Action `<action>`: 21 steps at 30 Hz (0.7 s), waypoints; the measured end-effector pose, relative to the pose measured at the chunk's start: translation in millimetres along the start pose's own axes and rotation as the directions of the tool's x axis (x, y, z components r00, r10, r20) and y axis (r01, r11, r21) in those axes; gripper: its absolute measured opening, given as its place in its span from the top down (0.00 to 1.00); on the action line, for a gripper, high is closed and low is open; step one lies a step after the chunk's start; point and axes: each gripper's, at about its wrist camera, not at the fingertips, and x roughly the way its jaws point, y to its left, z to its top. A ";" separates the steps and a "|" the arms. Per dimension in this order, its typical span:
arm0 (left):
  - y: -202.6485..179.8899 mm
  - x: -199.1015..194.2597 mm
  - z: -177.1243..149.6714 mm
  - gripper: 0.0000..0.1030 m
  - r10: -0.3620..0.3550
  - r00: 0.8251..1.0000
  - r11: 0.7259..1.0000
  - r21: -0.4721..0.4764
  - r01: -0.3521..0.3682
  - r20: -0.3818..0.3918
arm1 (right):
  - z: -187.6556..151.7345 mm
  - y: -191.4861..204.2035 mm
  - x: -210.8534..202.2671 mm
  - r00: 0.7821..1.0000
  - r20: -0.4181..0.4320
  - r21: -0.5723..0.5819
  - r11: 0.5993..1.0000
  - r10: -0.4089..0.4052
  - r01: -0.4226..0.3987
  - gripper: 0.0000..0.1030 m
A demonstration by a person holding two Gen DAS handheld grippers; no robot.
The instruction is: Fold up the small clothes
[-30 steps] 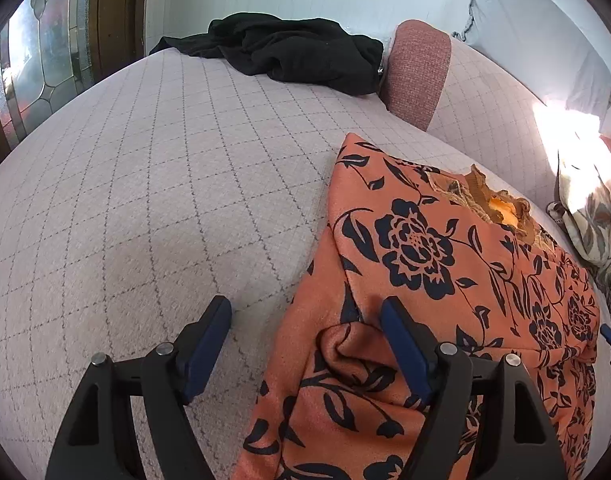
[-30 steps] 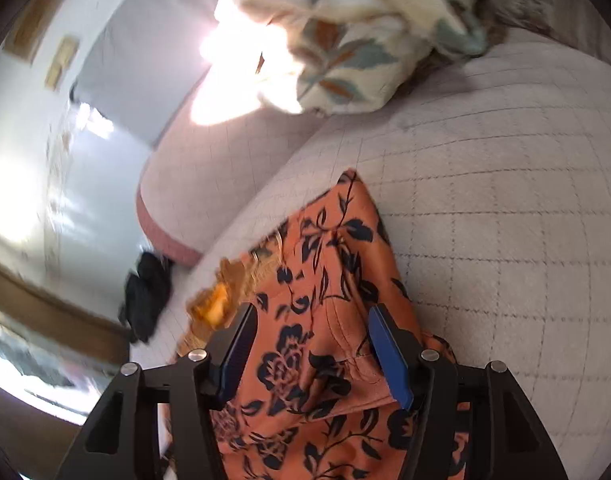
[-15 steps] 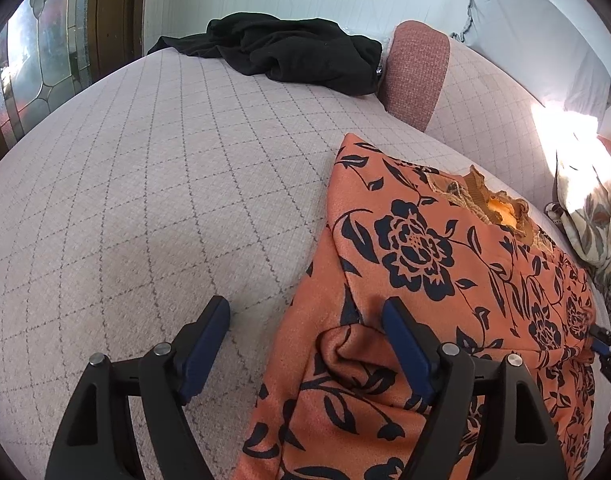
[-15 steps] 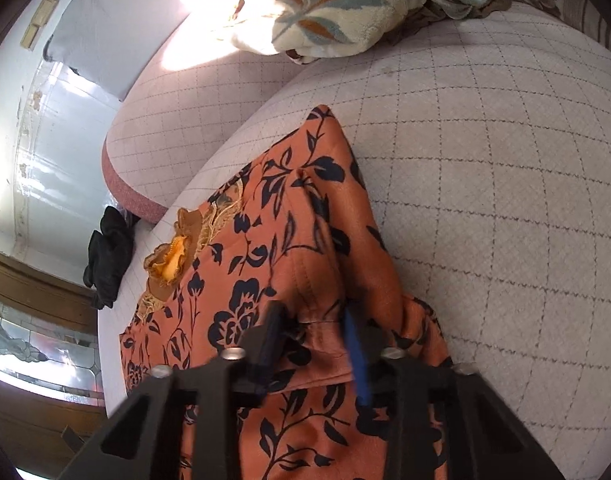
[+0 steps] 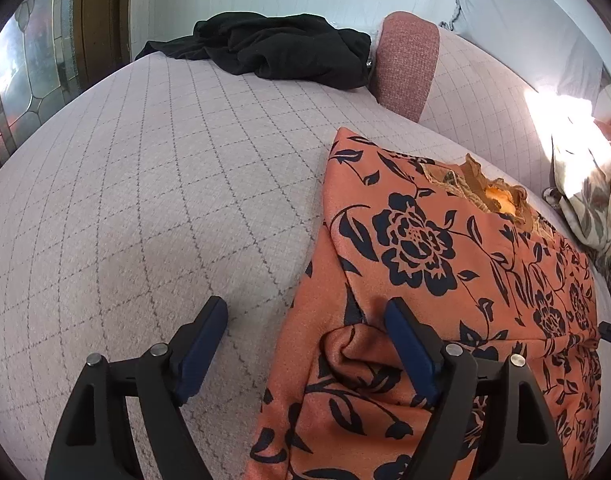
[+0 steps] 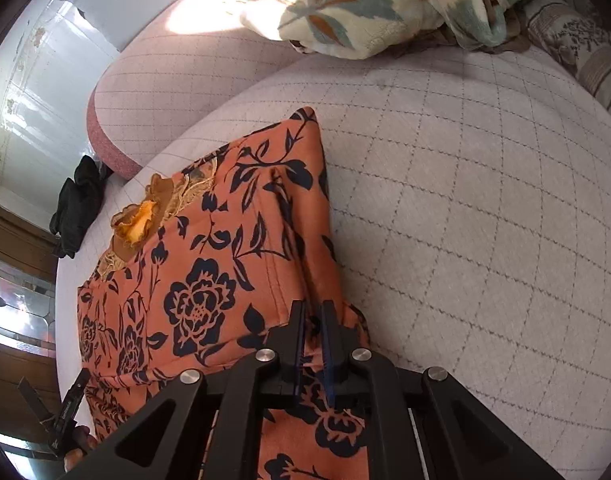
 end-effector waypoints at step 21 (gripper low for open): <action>-0.3 2.1 -3.8 0.13 -0.027 1.000 1.000 0.008 0.027 0.015 | 19.6 40.9 12.2 0.955 0.103 0.048 0.958 0.278 -0.283 0.37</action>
